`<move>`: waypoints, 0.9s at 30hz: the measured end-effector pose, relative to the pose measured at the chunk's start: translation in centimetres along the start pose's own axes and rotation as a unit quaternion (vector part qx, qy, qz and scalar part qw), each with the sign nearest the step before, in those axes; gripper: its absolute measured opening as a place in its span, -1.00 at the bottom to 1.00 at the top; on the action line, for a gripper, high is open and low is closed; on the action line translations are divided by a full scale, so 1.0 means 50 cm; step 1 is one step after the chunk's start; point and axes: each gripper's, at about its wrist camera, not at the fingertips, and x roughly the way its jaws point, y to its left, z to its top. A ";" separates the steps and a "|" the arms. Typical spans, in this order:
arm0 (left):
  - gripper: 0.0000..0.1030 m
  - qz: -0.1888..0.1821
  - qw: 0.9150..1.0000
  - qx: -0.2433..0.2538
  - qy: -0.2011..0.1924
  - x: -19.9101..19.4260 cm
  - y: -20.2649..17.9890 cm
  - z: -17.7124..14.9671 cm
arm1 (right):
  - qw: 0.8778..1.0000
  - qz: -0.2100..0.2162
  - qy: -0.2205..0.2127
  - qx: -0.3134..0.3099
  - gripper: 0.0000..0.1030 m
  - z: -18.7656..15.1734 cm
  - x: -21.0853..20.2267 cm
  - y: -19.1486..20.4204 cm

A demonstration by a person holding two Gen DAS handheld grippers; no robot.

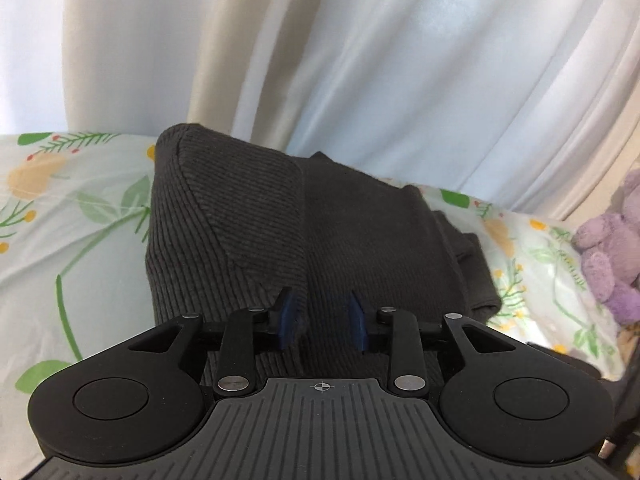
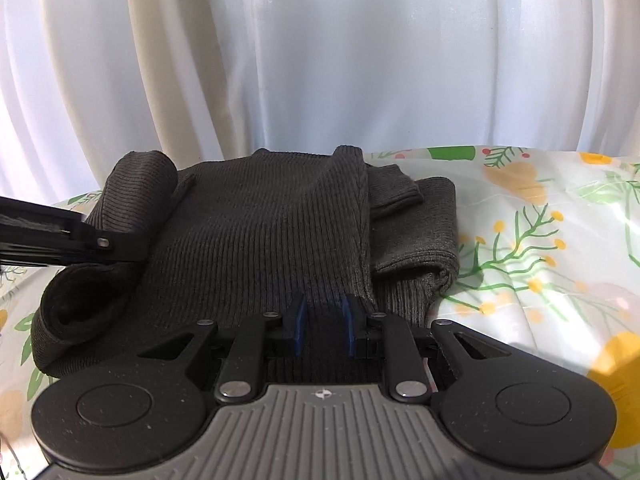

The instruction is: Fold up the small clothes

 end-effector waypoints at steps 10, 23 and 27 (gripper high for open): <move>-0.31 0.008 0.998 -0.058 0.019 0.008 0.079 -0.018 | 1.000 0.002 0.004 -0.005 -0.64 0.005 0.004 0.002; -0.04 -0.030 0.992 -0.123 0.009 -0.079 0.161 -0.034 | 0.972 0.212 0.073 0.070 -0.18 0.112 0.062 0.048; -0.01 0.055 0.991 -0.124 -0.023 -0.090 0.190 -0.024 | 0.939 0.285 0.134 0.139 -0.04 0.142 0.135 0.068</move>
